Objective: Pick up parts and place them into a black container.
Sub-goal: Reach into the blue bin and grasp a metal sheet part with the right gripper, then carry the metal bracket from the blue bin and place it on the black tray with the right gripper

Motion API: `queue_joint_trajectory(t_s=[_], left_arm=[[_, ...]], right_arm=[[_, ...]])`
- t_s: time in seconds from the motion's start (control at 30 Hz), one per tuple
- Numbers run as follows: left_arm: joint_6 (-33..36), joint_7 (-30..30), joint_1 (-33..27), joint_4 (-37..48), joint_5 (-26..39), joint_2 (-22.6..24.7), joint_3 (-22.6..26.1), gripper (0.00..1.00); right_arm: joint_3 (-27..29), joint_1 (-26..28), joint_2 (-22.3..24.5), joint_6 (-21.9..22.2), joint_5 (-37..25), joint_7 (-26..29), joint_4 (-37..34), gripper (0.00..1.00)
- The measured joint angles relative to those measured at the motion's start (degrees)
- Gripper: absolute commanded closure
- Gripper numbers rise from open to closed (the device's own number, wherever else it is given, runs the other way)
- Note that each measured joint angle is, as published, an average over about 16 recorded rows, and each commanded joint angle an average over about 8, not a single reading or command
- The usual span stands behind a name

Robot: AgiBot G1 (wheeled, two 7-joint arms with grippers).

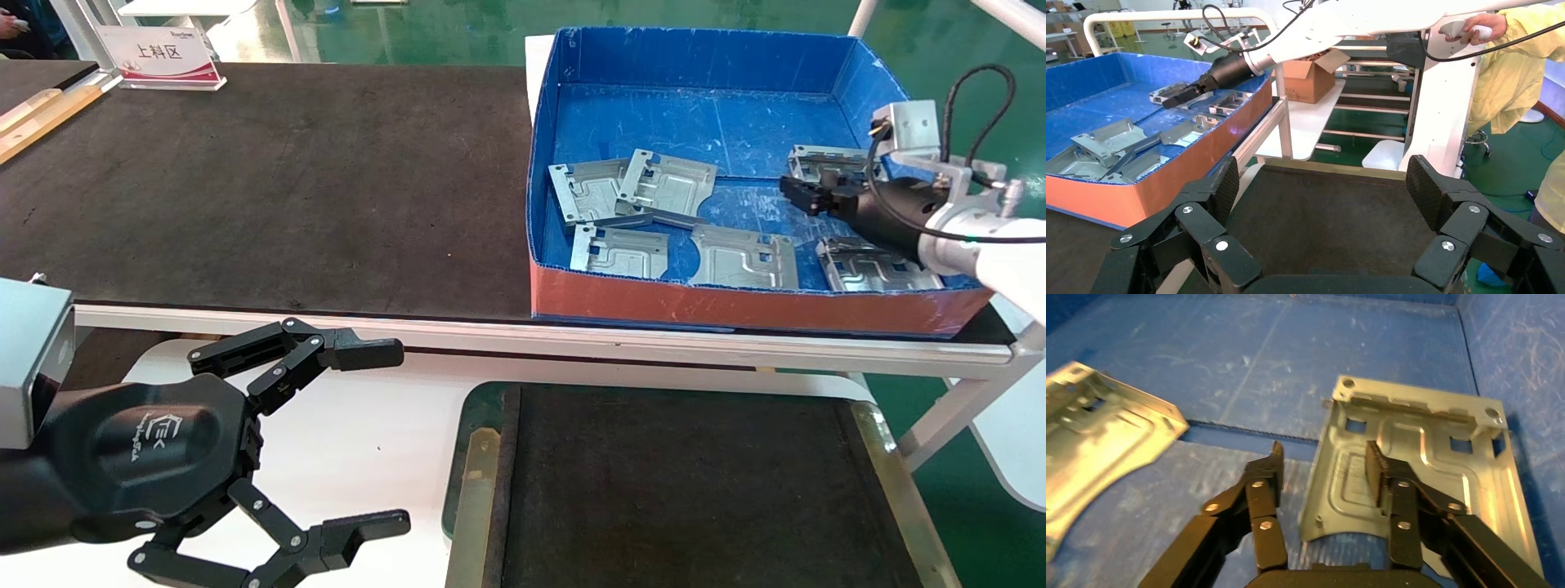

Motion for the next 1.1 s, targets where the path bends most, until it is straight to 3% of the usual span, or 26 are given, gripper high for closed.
queue_joint_trajectory(t_s=[1.1], left_arm=[[0.0, 0.0, 0.0, 0.0, 0.0, 0.0, 0.0, 0.00]], right_arm=[[-1.1, 0.5, 0.5, -2.2, -1.6, 1.0, 0.9, 1.00]])
